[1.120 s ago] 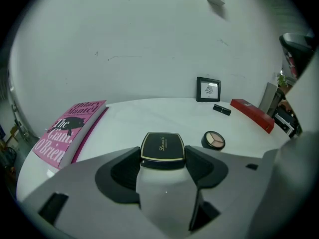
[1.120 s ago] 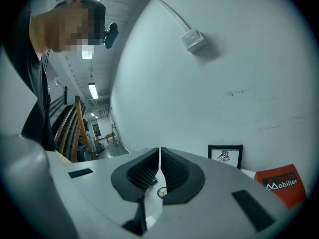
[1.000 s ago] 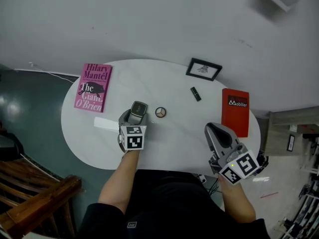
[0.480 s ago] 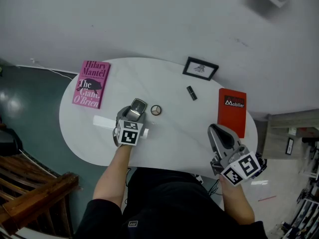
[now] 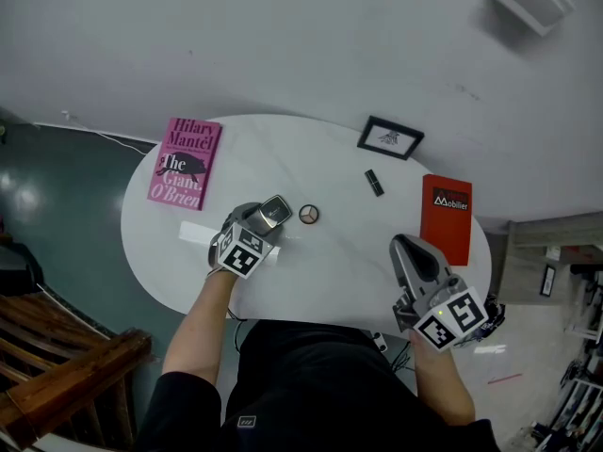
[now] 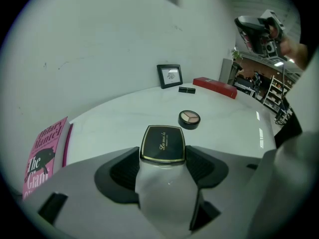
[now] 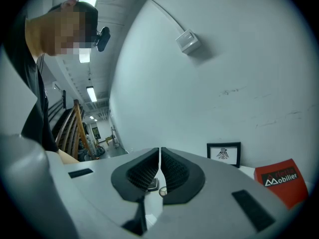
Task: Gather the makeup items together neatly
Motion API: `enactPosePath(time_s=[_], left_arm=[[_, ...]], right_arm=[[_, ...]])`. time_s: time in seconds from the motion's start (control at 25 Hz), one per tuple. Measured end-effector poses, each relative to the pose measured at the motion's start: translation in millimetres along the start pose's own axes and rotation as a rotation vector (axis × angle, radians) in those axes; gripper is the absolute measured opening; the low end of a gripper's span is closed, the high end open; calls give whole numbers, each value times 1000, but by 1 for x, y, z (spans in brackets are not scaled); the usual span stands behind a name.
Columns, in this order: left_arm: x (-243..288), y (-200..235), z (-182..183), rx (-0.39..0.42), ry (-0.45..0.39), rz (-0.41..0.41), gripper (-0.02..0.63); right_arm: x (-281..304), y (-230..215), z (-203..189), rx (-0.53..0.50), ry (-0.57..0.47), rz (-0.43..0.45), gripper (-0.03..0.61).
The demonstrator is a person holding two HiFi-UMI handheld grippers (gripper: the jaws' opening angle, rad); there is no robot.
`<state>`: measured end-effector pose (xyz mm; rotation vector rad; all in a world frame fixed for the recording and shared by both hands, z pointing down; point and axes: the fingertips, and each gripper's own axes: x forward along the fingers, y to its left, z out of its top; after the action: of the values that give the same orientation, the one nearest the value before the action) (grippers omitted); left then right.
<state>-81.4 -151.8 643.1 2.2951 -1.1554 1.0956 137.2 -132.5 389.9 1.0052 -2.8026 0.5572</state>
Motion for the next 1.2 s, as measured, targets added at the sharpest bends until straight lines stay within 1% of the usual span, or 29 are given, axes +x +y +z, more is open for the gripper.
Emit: enactPosePath(time_s=[0.08, 0.12, 0.24, 0.32, 0.36, 0.48, 0.56, 0.68, 0.72, 0.8, 0.96, 1.08, 1.2], left_arm=[[-2, 5, -2, -25, -6, 27, 313], [-3, 6, -3, -56, -15, 43, 321], [-8, 9, -5, -198, -65, 98, 330], [-11, 9, -7, -275, -83, 140, 330], [-13, 9, -8, -301, -81, 156, 328], [-14, 5, -11, -353, -73, 163, 274], [-13, 3, -10, -356, -72, 153, 245], [-16, 4, -9, -331, -58, 159, 208], [-17, 5, -11, -331, -53, 161, 188], [-20, 7, -15, -335, -46, 163, 169], [-25, 15, -23, -334, -39, 175, 161], [-28, 24, -25, -340, -54, 190, 149], [-28, 29, -27, -339, -52, 185, 146]], right_arm=[[8, 8, 1, 0, -5, 8, 38], [12, 12, 1, -2, -4, 12, 38], [16, 17, -1, -5, 6, 14, 38], [17, 16, -1, -1, 8, 10, 38], [17, 15, 0, 2, 7, 9, 38], [16, 15, 1, 4, 7, 6, 38], [17, 14, 1, 5, 8, 6, 38], [20, 16, 3, 7, 3, 9, 38], [21, 18, 3, 8, 2, 11, 38], [24, 21, 3, 9, 0, 14, 38], [28, 25, 2, 12, 1, 13, 38], [29, 28, 0, 15, -1, 3, 38], [31, 31, -2, 16, -1, -10, 38]])
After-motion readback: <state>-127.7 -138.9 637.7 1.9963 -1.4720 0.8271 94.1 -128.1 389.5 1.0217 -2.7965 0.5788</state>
